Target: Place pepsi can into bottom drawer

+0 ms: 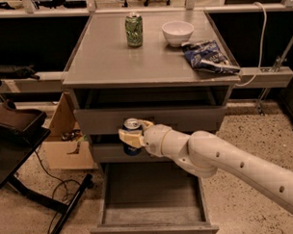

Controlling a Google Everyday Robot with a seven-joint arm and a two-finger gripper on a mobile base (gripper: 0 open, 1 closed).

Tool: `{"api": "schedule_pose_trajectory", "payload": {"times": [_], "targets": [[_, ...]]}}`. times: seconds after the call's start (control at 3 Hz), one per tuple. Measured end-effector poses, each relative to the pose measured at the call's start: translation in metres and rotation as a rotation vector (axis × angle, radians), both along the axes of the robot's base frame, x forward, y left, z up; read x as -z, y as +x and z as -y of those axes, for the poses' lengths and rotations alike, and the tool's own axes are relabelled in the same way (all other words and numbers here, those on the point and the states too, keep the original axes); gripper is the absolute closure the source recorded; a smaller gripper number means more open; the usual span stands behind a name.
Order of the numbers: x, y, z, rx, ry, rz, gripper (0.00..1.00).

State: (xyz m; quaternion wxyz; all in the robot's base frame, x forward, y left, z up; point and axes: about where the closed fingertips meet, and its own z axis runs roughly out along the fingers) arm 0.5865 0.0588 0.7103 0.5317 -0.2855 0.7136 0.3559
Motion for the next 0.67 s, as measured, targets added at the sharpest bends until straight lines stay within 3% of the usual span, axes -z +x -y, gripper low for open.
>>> {"api": "schedule_pose_trajectory", "payload": {"times": [0.33, 0.67], "targets": [[0.0, 0.002, -0.004, -0.007, -0.006, 0.003, 1.0], [0.055, 0.01, 0.006, -0.056, -0.047, -0.014, 1.0]]}}
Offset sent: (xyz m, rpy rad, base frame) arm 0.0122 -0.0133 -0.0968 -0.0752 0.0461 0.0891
